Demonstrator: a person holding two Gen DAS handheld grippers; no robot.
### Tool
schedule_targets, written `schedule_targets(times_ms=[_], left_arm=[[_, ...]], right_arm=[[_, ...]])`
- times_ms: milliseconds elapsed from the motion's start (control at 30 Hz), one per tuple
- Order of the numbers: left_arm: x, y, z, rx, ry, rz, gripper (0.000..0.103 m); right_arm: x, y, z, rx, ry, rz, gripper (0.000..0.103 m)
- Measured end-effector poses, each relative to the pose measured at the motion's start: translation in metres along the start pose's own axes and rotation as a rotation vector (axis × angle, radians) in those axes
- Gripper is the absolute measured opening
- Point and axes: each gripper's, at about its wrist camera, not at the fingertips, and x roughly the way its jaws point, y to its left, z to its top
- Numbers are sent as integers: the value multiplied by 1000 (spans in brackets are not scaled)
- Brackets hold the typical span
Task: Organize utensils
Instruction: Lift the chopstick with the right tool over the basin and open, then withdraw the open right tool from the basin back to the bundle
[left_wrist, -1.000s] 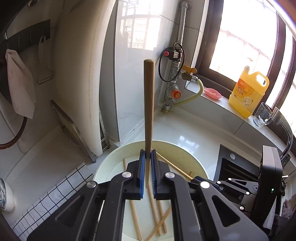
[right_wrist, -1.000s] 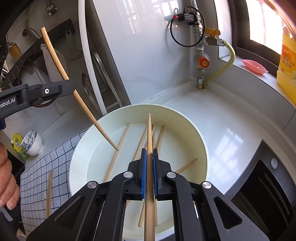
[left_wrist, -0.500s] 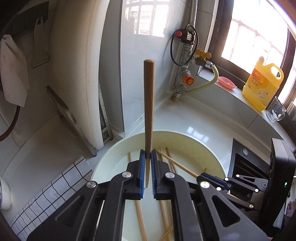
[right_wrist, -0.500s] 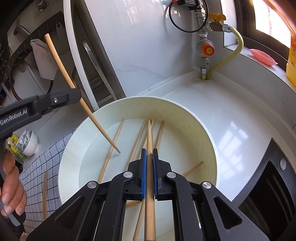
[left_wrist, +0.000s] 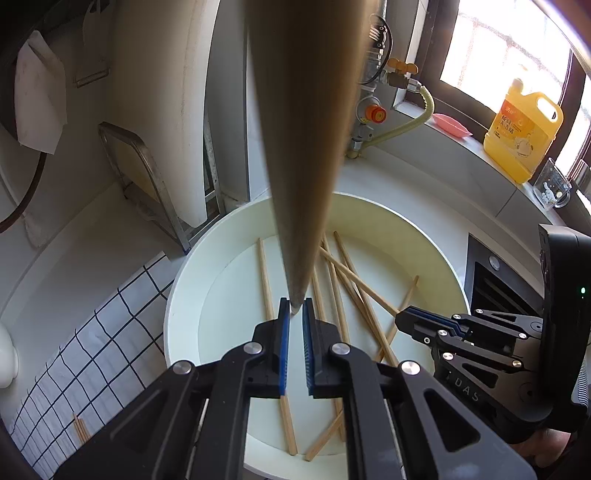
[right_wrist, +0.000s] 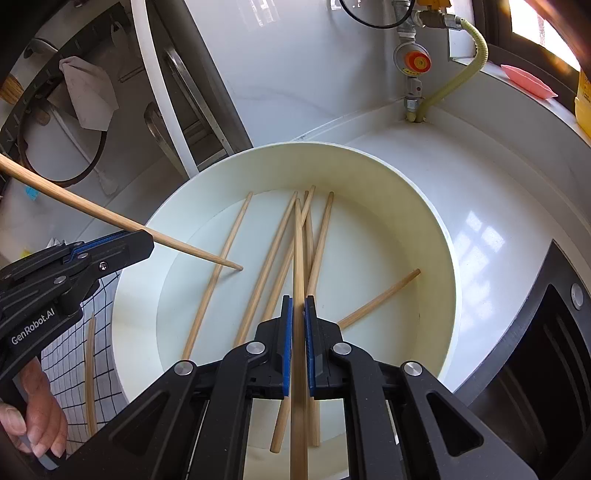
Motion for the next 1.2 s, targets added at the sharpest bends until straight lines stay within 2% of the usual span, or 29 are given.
schedule_targets(times_ms=[433, 633, 700, 733, 767, 800, 833, 867, 1000, 1067, 1200], left_arm=[[-7, -4, -24, 7, 4, 22, 8], [-4, 0, -14, -9, 6, 28, 9], [-1, -1, -5, -11, 7, 25, 18], [1, -3, 0, -10, 14, 27, 29], [3, -4, 5, -14, 20, 32, 40], [2, -3, 11, -23, 18, 40, 46], [-1, -2, 16, -34, 3, 47, 61], [-8, 0, 22, -44, -25, 51, 70], [-39, 6, 36, -52, -112, 92, 79], [-54, 12, 37, -58, -144, 110, 87], [-72, 31, 31, -94, -165, 127, 90]], right_arm=[[1, 1, -1, -12, 1, 36, 6], [2, 1, 1, -18, -6, 46, 6], [2, 1, 2, -19, -7, 54, 6], [2, 2, 3, -19, -9, 57, 7], [1, 2, 5, -19, -17, 60, 11], [-1, 1, 7, -17, -23, 57, 17], [-4, 0, 9, -15, -37, 57, 29], [-8, -1, 11, -14, -52, 54, 31], [-24, -9, 15, 4, -89, 41, 34], [-29, -15, 14, 24, -97, 43, 35], [-32, -21, 5, 37, -86, 40, 37]])
